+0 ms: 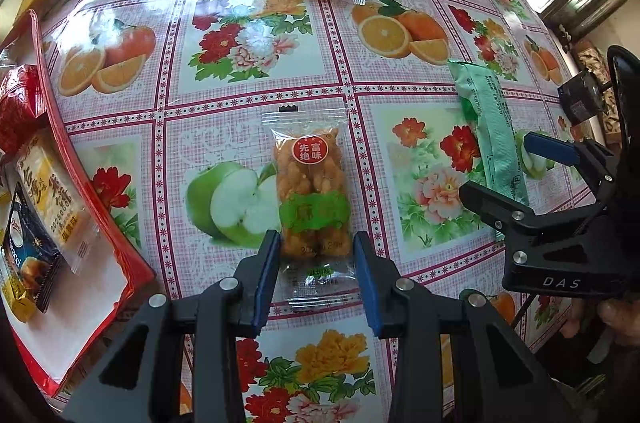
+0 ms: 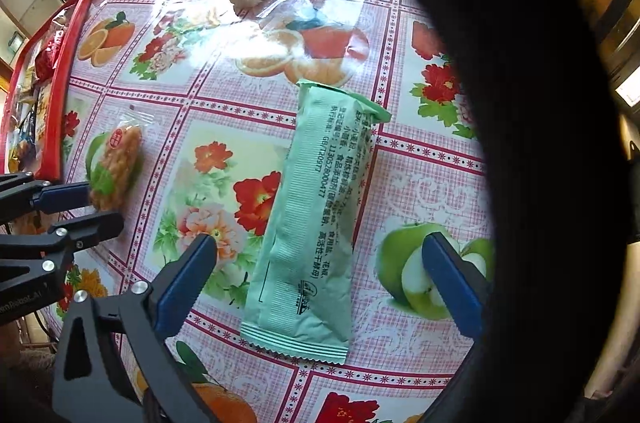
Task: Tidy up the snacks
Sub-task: 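Carry the peanut twist bag and green packet over the red tray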
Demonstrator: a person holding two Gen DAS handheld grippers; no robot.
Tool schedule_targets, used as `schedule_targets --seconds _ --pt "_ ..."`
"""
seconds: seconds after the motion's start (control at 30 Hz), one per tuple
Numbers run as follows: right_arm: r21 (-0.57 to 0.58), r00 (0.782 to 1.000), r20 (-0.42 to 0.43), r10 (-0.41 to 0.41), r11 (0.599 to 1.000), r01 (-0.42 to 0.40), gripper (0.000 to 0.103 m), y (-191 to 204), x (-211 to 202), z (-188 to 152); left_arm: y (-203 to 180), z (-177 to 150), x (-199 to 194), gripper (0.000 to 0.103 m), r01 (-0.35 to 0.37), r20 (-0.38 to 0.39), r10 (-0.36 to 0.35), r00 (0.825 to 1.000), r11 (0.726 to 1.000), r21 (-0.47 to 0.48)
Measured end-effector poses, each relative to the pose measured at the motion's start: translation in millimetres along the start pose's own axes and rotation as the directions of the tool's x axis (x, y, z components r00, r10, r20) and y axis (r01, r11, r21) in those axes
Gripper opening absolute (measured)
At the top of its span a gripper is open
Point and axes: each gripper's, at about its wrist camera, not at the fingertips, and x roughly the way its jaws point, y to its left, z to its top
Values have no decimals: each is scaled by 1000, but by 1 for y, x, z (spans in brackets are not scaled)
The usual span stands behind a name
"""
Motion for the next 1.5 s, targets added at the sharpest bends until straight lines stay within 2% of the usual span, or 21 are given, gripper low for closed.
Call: schedule_targets --seconds 0.03,0.1,0.17,0.2,0.27,0.53,0.83,1.1,1.3,1.5 --pt "-4 1000 0 -7 1000 7 101 1 0 0 1 0 0 37 2 1 -2 1000 1000 1" --pt "-14 999 32 -26 1000 26 86 3 -3 0 2 0 0 37 7 1 -7 1000 1000 -1" --pt "-38 998 50 -28 999 30 49 5 -8 3 2 0 0 37 7 -2 -7 1000 1000 0" --pt "-36 999 47 -18 999 19 38 5 -10 5 1 1 0 37 4 -2 -4 1000 1000 2" --pt "-20 999 40 11 1000 -10 32 3 -11 6 0 1 0 37 1 2 -1 1000 1000 4" --pt "15 996 70 64 998 -65 31 0 -20 -7 -6 -2 1 36 -40 39 39 998 999 31" --pt "53 989 95 115 991 -120 32 -2 -32 -21 -6 -3 -7 36 -26 56 25 998 999 27" --pt "110 968 107 226 965 -237 32 2 -35 -22 -4 -9 -21 36 -4 72 0 997 999 46" --pt "91 961 132 245 962 -257 32 15 -45 -13 2 -11 -31 36 3 84 -6 996 1000 30" --pt "13 941 157 299 952 -305 32 48 -62 4 16 -15 -55 36 12 134 -11 991 1000 -8"
